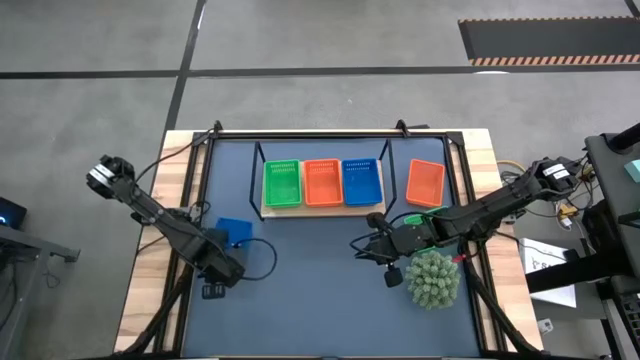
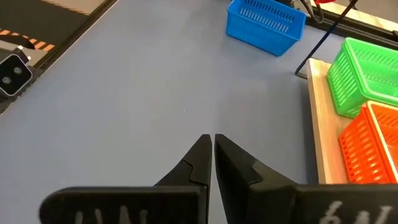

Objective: Stack baskets on shelf by color
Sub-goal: Stack the blue basket on top of the blue basket on the shelf

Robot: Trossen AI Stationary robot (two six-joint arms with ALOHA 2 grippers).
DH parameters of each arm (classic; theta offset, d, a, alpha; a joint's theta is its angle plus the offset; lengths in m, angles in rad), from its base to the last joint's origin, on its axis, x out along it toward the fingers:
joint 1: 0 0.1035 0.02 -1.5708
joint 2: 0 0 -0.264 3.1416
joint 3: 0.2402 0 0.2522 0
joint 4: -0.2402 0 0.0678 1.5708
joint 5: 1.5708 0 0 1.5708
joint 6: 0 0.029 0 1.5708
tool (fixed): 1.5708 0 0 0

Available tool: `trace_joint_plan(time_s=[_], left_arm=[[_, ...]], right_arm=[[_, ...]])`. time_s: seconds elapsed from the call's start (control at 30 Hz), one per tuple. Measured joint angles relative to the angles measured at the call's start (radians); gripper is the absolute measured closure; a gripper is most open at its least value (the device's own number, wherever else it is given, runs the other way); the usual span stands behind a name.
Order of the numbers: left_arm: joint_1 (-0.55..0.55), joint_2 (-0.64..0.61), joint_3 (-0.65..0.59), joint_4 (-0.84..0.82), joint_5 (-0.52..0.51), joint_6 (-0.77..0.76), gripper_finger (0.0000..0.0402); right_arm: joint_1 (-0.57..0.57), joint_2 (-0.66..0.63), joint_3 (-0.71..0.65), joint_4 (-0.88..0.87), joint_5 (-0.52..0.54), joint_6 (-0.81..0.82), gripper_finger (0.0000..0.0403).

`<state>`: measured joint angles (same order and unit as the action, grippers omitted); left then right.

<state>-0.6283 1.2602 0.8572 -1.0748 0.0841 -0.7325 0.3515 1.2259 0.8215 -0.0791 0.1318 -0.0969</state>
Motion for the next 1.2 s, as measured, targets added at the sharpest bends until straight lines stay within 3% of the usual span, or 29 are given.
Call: trace_joint_plan(time_s=[0.17, 0.53, 0.67, 0.8, 1.0, 1.2], left_arm=[[-0.002, 0.031, -0.005, -0.006, -0.039, 0.054, 0.0274], [-0.002, 0.120, -0.062, 0.007, -0.042, 0.061, 0.0274], [-0.002, 0.148, -0.055, 0.036, -0.048, 0.065, 0.0306], [-0.002, 0.178, -0.031, 0.043, -0.042, 0.052, 0.0374], [-0.002, 0.235, 0.090, 0.045, -0.037, 0.005, 0.0400], [0.000, 0.351, 0.365, 0.031, -0.036, 0.005, 0.0401]], right_arm=[[0.005, -0.001, -0.012, -0.030, 0.000, 0.000, 0.0390], [0.005, -0.002, -0.034, -0.045, 0.000, -0.041, 0.0390], [0.005, -0.010, -0.039, -0.043, -0.001, -0.120, 0.0390], [0.004, -0.018, -0.040, 0.010, -0.019, -0.204, 0.0390], [0.004, -0.057, -0.042, 0.026, -0.061, -0.275, 0.0390], [0.004, -0.121, -0.053, 0.021, -0.061, -0.304, 0.0390]])
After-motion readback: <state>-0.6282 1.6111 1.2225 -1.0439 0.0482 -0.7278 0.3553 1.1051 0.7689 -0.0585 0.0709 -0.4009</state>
